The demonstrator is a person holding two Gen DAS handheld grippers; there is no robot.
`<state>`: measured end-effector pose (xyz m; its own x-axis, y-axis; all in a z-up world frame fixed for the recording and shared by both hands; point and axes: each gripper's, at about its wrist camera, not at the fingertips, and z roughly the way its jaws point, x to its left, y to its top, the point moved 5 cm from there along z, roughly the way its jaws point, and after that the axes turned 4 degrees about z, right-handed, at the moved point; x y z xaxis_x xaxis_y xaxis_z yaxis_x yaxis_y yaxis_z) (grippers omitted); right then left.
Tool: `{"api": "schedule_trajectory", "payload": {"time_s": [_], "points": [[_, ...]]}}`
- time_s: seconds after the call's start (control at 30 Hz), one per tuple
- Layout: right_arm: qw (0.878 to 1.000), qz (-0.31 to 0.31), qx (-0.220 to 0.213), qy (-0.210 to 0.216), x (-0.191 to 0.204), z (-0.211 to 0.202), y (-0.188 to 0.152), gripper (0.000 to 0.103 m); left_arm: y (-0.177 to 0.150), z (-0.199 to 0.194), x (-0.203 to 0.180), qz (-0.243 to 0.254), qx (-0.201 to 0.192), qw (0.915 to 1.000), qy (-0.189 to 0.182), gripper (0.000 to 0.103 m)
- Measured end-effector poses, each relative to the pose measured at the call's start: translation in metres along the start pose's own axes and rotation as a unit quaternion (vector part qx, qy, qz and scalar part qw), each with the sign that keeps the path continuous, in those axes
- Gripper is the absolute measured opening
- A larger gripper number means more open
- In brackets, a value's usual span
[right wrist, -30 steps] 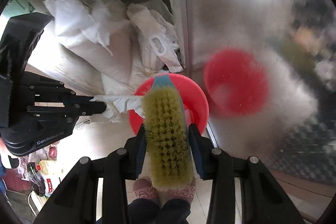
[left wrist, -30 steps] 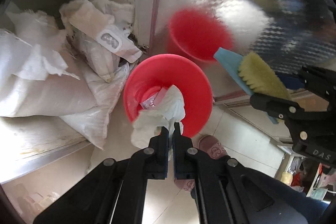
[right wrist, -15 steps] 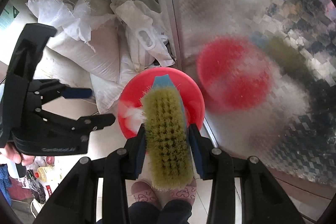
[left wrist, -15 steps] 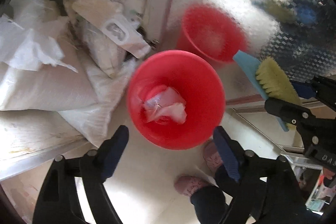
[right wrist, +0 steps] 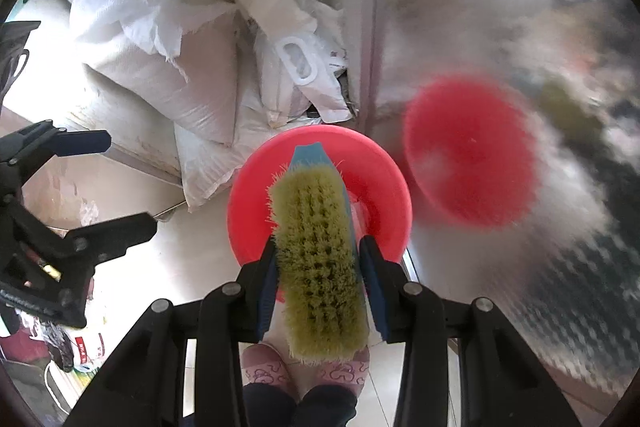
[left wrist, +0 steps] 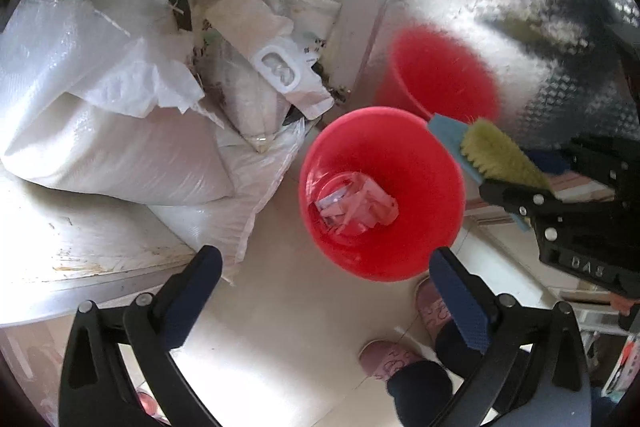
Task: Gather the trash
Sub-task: 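Raise both empty tools back up to the countertop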
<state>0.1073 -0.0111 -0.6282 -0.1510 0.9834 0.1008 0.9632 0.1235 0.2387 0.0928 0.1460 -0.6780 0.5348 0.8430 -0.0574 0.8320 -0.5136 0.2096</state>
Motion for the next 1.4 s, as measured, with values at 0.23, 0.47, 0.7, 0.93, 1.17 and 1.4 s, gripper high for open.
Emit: {"api": "schedule_trajectory", "payload": {"time_s": [0.23, 0.47, 0.7, 0.93, 1.17, 1.4], "points": [[1.0, -0.017, -0.013, -0.02, 0.001, 0.003, 0.004, 0.056, -0.005, 0.006, 0.007, -0.009, 0.008, 0.9999, 0.008, 0.103], [0.999, -0.019, -0.029, -0.008, -0.001, -0.011, 0.006, 0.084, -0.009, -0.008, 0.007, -0.021, 0.006, 0.9996, 0.016, 0.103], [0.999, -0.025, -0.042, -0.016, 0.006, -0.061, 0.006, 0.094, -0.017, -0.074, -0.001, -0.062, -0.012, 0.9976, 0.027, 0.103], [0.996, -0.047, -0.075, -0.018, 0.03, -0.16, 0.005, 0.1, -0.027, -0.185, -0.016, -0.089, -0.032, 0.9939, 0.056, 0.103], [0.997, -0.039, -0.074, 0.001, 0.051, -0.275, 0.016, 0.101, -0.025, -0.317, -0.025, -0.085, -0.074, 0.9916, 0.064, 0.103], [0.989, -0.055, -0.136, -0.009, 0.066, -0.388, 0.029, 0.101, -0.013, -0.424, -0.033, -0.086, -0.105, 0.9892, 0.055, 0.103]]}}
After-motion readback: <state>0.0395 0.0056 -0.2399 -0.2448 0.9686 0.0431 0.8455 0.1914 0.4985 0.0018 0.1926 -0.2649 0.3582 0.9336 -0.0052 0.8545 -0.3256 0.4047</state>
